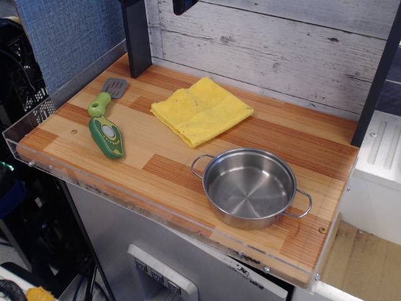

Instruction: Move the green spoon to the top right of the table.

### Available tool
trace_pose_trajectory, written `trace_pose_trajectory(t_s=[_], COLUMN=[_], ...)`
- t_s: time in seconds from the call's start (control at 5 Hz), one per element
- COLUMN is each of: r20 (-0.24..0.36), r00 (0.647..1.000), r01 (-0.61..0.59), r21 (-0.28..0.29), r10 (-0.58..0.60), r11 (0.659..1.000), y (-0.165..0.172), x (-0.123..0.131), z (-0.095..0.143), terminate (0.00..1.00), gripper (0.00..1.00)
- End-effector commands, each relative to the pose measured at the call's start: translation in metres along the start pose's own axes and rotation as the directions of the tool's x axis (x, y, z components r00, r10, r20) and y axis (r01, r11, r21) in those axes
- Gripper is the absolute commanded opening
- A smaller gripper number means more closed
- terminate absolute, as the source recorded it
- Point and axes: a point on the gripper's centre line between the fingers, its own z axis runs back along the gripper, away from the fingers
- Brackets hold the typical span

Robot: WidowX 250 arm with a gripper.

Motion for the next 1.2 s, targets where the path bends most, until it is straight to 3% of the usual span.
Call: trace_pose_trajectory(t_s=[0.0, 0.4, 0.6, 0.8, 1.0], r20=[0.000, -0.033, -0.019, -0.002, 0.012], r00=[1.000, 0.999, 0.994, 0.979, 0.973], r01=[0.000, -0.029, -0.109, -0.203, -0.232], r21=[0.000, 0.029, 0.074, 0.082, 0.087], r10=[0.000, 0.030, 0.110, 0.203, 0.232], r11=[1.000, 0.999, 0.991, 0.976, 0.969], y=[0.000, 0.035, 0.069, 0.105, 0.117], x=[0.000, 0.022, 0.038, 0.047, 0.048], z=[0.000, -0.021, -0.048, -0.069, -0.083], terminate=[0.00, 0.00, 0.00, 0.00, 0.00], gripper=[1.00, 1.00, 1.00, 1.00, 1.00])
